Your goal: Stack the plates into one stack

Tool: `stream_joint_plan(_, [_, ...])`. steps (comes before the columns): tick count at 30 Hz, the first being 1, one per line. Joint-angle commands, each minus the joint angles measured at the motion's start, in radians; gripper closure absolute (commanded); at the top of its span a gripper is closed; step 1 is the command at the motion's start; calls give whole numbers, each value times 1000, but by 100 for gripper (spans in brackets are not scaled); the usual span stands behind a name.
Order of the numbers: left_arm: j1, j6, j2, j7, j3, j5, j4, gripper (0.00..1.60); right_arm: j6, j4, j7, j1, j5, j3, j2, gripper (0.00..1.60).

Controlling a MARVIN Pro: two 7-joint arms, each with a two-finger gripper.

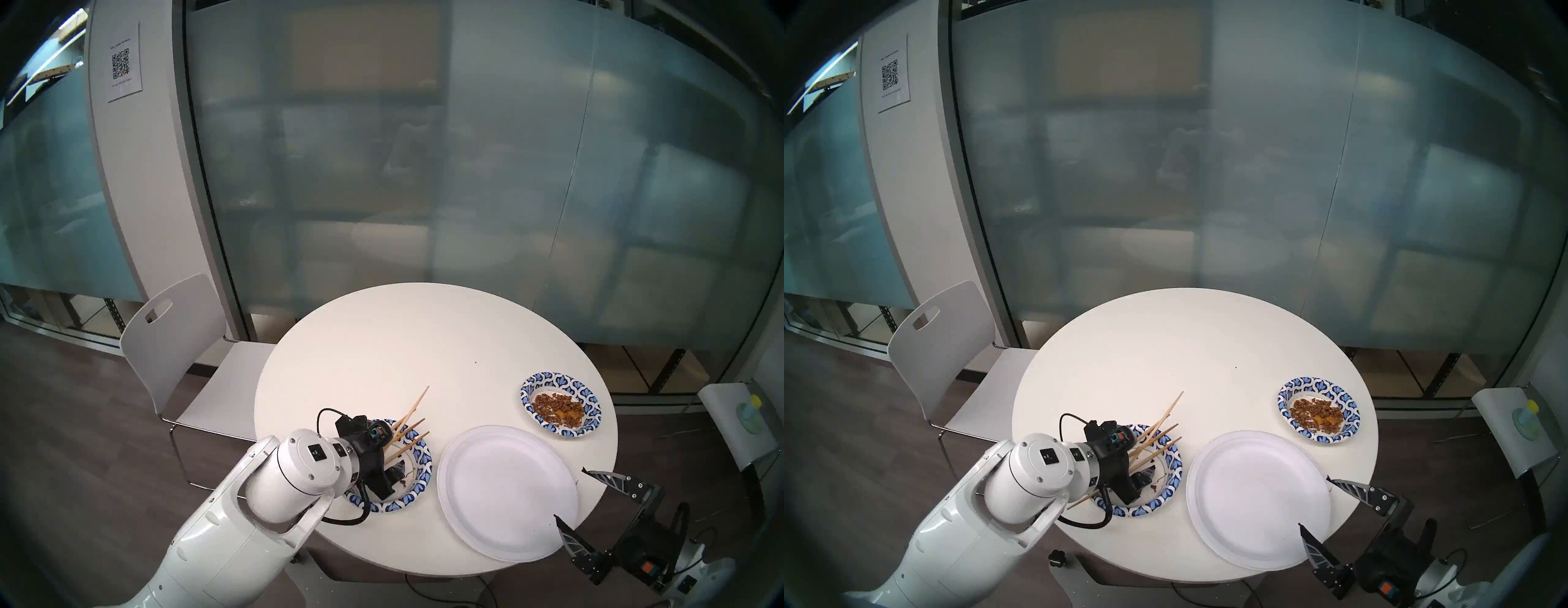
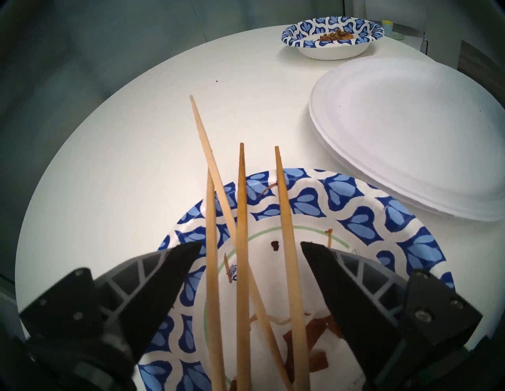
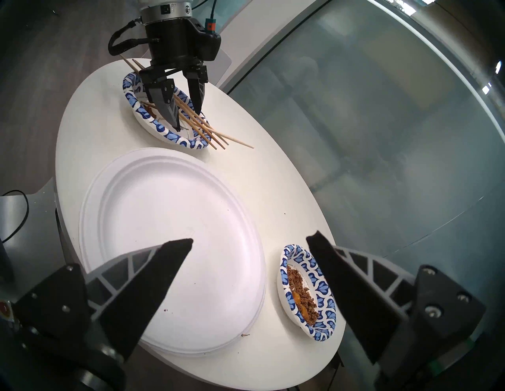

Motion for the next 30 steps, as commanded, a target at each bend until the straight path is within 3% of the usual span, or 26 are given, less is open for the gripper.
stream_joint_plan(1, [-18,-4,-16,12,-1,4,7,29,-10,-17,-6,-8,17,4,-5,0])
stream_joint_plan(24, [-31,-13,-29,30,11,17,50,46,-9,-21,-3,-9,18,0,-7,0])
stream_joint_plan(30, [-25,-21,-23,35,17,19,52,58,-11,-19,-4,-7,17,-1,-9,0])
